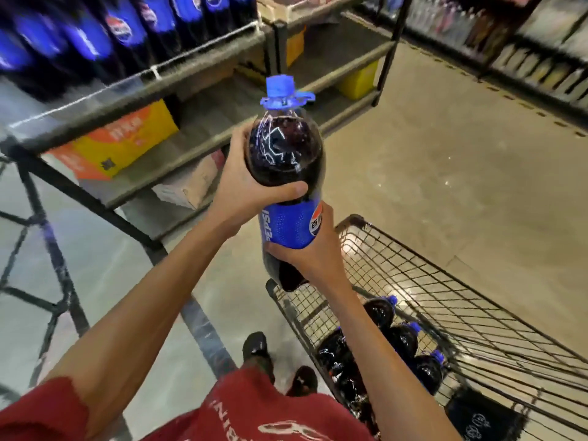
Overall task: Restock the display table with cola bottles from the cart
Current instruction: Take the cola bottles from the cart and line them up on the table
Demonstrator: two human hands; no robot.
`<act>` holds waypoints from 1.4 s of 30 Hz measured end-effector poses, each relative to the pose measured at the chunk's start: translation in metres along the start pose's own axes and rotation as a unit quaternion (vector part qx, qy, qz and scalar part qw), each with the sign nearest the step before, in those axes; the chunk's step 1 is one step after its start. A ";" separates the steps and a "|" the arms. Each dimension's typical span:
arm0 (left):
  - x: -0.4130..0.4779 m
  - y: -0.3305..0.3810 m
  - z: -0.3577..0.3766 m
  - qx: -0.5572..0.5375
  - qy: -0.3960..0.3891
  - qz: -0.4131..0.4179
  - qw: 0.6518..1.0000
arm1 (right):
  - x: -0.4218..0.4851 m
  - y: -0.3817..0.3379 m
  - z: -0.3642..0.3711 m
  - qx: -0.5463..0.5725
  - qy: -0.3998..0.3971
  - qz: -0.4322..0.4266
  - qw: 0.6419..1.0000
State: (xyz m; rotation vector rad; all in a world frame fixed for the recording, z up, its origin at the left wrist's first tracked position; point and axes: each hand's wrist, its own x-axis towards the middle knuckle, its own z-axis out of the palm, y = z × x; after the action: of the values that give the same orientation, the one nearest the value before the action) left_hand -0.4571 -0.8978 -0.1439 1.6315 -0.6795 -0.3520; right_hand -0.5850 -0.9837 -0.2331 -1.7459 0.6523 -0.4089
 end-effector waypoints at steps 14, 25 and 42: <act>-0.027 0.005 -0.224 0.017 0.175 0.060 0.983 | 0.023 -0.103 0.195 0.003 -0.142 -0.112 0.983; -0.047 -0.008 -0.360 0.068 0.271 0.065 0.958 | 0.031 -0.153 0.334 0.037 -0.247 -0.145 0.957; 0.035 -0.039 -0.471 0.063 0.309 0.043 0.948 | 0.132 -0.189 0.452 0.037 -0.279 -0.158 0.946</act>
State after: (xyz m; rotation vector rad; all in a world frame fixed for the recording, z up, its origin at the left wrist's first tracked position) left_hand -0.1456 -0.5441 -0.0907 1.7016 -0.2926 0.2723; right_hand -0.1774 -0.6860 -0.1814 -1.7851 -0.0500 -0.1342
